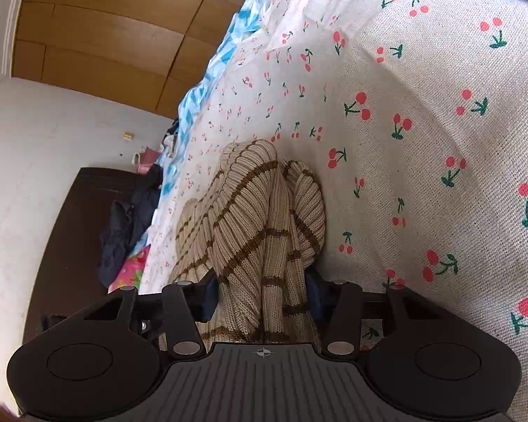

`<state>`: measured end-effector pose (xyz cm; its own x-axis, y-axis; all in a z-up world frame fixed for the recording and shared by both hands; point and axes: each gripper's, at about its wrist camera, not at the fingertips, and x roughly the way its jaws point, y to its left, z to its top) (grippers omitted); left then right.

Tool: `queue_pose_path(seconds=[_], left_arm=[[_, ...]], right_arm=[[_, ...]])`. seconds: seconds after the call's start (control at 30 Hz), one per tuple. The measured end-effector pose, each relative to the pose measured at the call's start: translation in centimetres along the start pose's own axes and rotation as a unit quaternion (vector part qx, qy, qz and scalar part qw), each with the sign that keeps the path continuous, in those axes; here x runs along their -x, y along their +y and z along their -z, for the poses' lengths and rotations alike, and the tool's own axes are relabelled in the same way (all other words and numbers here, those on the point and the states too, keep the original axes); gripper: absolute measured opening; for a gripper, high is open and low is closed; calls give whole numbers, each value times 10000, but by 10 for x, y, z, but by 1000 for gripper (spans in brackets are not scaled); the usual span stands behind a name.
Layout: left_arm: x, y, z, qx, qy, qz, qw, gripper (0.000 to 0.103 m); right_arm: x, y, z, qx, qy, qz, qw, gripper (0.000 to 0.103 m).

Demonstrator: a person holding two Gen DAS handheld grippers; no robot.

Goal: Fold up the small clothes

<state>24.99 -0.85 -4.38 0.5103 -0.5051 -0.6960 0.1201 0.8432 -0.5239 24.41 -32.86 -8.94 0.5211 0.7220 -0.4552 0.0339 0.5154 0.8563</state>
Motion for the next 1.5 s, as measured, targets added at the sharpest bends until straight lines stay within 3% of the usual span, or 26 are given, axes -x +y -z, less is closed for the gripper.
queue_pose_path(seconds=[0.1, 0.17, 0.2, 0.3, 0.4, 0.43, 0.5, 0.57, 0.8, 1.0, 1.13, 1.3, 1.4, 1.47, 1.5], left_arm=[[16, -6, 2, -71, -111, 105, 9999, 88], [35, -3, 3, -39, -179, 273, 9995, 70], [47, 0, 3, 1, -217, 360, 9991, 69], [76, 10, 10, -68, -355, 48, 9993, 69], [73, 25, 21, -232, -182, -713, 9970, 70], [71, 32, 25, -179, -199, -721, 9970, 73], [72, 42, 29, 174, -318, -467, 9983, 74], [75, 40, 32, 191, -402, -464, 9979, 74], [105, 9, 47, -381, -710, -1123, 9904, 75], [110, -12, 73, -895, -736, -1815, 9765, 76], [106, -25, 88, -1212, -668, -2118, 9675, 76], [97, -28, 101, -1191, -482, -2174, 9676, 77], [93, -27, 106, -1201, -408, -2232, 9665, 80], [92, -26, 109, -1156, -383, -2194, 9680, 81], [92, -24, 110, -1112, -364, -2162, 9693, 81]], right_arm=[[-2, 8, 4, 17, -40, 39, 10000, 43], [-4, 15, 9, 49, 23, -87, 9999, 40], [-5, 20, 12, 59, 42, -205, 9998, 39], [-10, 40, 24, 181, 142, -521, 9984, 36], [-28, 51, 35, 452, 387, -97, 9982, 34], [-31, 48, 35, 465, 385, 153, 9981, 33], [-29, 40, 32, 358, 397, 178, 9984, 32], [-20, 41, 34, 396, 282, 230, 9986, 32], [4, 55, 47, 956, -75, 632, 9934, 36], [24, 80, 66, 1643, -640, 1267, 9762, 41], [49, 113, 107, 2596, -1223, 1667, 9433, 41], [54, 130, 144, 3449, -1289, 1899, 9101, 40], [41, 122, 142, 3421, -1067, 2270, 9056, 38], [31, 112, 138, 3400, -928, 2786, 8934, 40], [31, 106, 137, 3262, -871, 2811, 8983, 40]])
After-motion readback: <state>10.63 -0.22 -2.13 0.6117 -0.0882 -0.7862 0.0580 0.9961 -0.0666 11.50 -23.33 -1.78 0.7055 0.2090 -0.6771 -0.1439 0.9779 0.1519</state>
